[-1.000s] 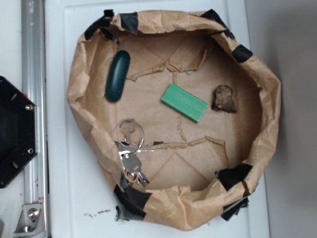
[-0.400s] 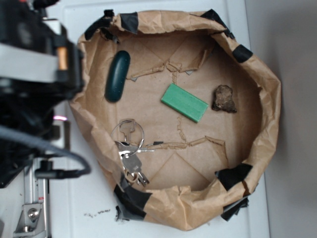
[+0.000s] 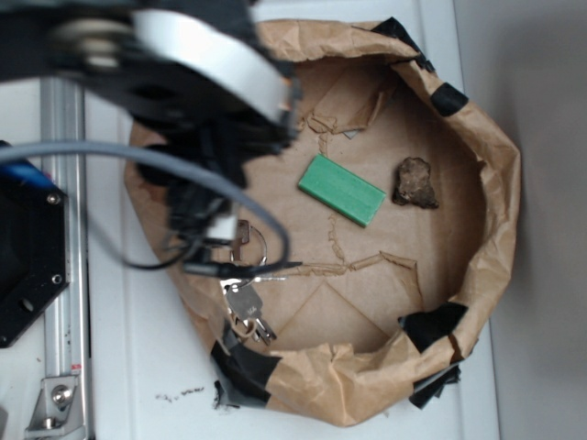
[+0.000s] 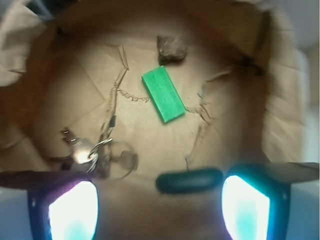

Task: Grab the green block.

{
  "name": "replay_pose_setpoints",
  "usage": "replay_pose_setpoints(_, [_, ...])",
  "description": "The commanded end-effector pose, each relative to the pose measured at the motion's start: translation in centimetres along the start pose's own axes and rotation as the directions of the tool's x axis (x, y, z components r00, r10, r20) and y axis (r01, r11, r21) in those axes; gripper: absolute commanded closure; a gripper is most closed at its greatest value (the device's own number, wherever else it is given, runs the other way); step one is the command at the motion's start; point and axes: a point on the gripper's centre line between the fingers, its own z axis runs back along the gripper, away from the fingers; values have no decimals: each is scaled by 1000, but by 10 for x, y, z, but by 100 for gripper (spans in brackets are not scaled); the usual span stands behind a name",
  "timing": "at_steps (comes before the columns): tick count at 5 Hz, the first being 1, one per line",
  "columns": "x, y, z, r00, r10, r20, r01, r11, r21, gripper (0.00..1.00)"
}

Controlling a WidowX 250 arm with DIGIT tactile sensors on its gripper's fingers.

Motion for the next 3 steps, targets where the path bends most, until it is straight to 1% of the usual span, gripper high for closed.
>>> replay_pose_setpoints(1, [29,-1,-73,980,-169,-101,178,980,90,0])
replay_pose_setpoints(2, [35,5,-101,963,-211,-165,228,969,93,0])
replay_pose_setpoints(3, [49,2,-114,958,-247,-149,256,966,45,0])
